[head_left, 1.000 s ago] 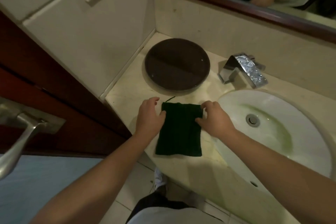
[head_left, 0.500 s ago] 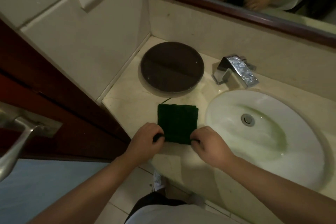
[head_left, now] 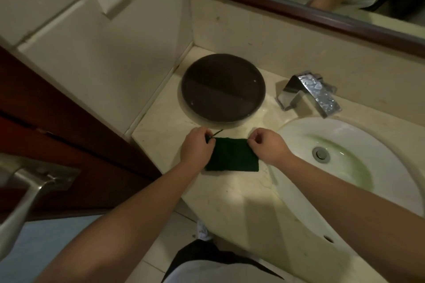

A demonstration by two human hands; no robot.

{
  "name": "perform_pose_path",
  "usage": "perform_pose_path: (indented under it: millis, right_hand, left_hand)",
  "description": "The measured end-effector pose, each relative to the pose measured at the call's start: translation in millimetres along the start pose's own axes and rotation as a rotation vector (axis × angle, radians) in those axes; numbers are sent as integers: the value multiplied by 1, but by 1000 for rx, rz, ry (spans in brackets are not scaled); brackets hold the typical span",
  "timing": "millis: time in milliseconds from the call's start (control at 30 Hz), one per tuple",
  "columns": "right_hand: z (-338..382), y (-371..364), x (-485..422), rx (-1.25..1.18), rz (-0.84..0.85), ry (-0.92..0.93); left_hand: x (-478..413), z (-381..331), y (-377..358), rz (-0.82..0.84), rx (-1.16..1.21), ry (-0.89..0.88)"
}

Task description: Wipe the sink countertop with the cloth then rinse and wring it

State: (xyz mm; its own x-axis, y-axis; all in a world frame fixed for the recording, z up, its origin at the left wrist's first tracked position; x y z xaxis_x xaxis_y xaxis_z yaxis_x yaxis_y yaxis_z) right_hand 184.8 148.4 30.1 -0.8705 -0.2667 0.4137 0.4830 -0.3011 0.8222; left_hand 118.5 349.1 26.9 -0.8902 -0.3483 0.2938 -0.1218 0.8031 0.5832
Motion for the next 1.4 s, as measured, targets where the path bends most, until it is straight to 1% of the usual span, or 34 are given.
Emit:
perform_pose_path:
  millis: [67, 133, 200, 267, 333, 400, 467, 533, 667, 800, 933, 1000, 1033, 1100, 1133, 1200, 1233, 1300, 1333, 1400]
  right_hand:
    - [2, -2, 0, 113, 9, 54]
    - [4, -3, -1, 201, 41, 90]
    - [4, -3, -3, 235, 86, 79]
    - [5, -4, -4, 282, 125, 97]
    - [5, -3, -2, 267, 148, 131]
    - [4, 2, 1, 164, 173, 135]
    - [2, 8, 6, 44, 207, 111]
    - [-1, 18, 7, -2, 197, 99]
    - [8, 53, 1, -54, 102, 124]
    - [35, 95, -7, -95, 22, 222]
    - [62, 123, -27, -57, 31, 317]
    - [69, 131, -48, -6, 18, 328]
    - [70, 132, -61, 26, 13, 313]
    - [67, 131, -89, 101, 12, 242]
    - [63, 128, -101, 145, 9, 196]
    - [56, 119, -118, 263, -19, 133]
    - [54, 113, -121, 321, -28, 125]
    - [51, 94, -122, 394, 3, 151]
    - [49, 82, -120, 428, 32, 176]
    - [44, 62, -115, 527, 71, 222]
  left_hand:
    - [-3, -1, -1, 6, -102, -54]
    - [-6, -6, -4, 86, -239, -120]
    - [-11, -9, -6, 186, -360, -152]
    - [-16, -12, -5, 258, -419, -144]
    - [-18, -15, -4, 309, -415, -160]
    - [-16, -16, -3, 345, -290, -160]
    - [-11, -14, -1, 377, -119, -113]
    - [-9, -11, 0, 381, 23, -68]
    - [-12, -21, 2, 338, 226, -12]
    - [-25, -38, 10, 335, 440, 40]
    - [-38, -49, 23, 257, 556, 55]
    - [-45, -56, 26, 216, 583, 45]
    - [-50, -60, 25, 202, 560, 36]
    - [-64, -67, 21, 187, 434, 16]
    - [-71, -69, 17, 178, 322, 13]
    - [-81, -70, 10, 138, 15, -15]
    - [-82, -71, 7, 108, -117, -61]
    - [-83, -75, 0, 85, -274, -215]
    - [-82, -77, -5, 122, -313, -295]
    - [-81, -78, -17, 265, -382, -387]
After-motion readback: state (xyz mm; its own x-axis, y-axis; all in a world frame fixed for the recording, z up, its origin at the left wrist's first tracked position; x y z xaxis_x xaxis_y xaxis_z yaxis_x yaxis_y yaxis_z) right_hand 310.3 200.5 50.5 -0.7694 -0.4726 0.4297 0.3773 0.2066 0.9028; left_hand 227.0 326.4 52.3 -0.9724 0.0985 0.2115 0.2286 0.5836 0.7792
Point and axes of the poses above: each hand's wrist, its own x-axis away from the middle knuckle, its own y-axis out of the back of the hand, z = x × y, the point moved 4 cm from there along -x, towards the middle knuckle, and after that the axes turned 9 degrees about x, right-handed, at the moved point
